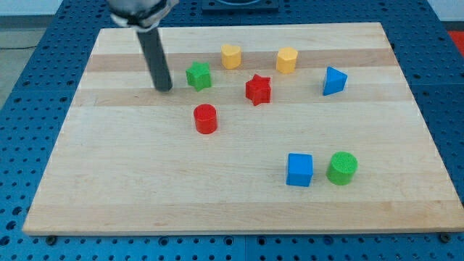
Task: Drag the green star into the red circle
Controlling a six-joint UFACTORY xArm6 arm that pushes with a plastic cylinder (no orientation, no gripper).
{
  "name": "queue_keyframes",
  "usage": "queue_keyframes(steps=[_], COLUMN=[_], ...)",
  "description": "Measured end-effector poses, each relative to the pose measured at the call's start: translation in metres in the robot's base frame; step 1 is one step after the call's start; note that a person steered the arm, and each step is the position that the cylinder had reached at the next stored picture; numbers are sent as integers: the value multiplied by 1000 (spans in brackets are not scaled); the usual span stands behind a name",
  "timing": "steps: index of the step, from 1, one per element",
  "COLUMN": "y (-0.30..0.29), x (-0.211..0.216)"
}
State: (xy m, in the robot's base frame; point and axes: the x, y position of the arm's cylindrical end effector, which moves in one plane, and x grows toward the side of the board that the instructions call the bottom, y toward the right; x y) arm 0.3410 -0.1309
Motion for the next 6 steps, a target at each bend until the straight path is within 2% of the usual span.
queue_keyframes(steps=[1, 2, 3, 4, 6], y=[43, 64, 62, 56, 48], x=[-34, -37, -16, 28, 53])
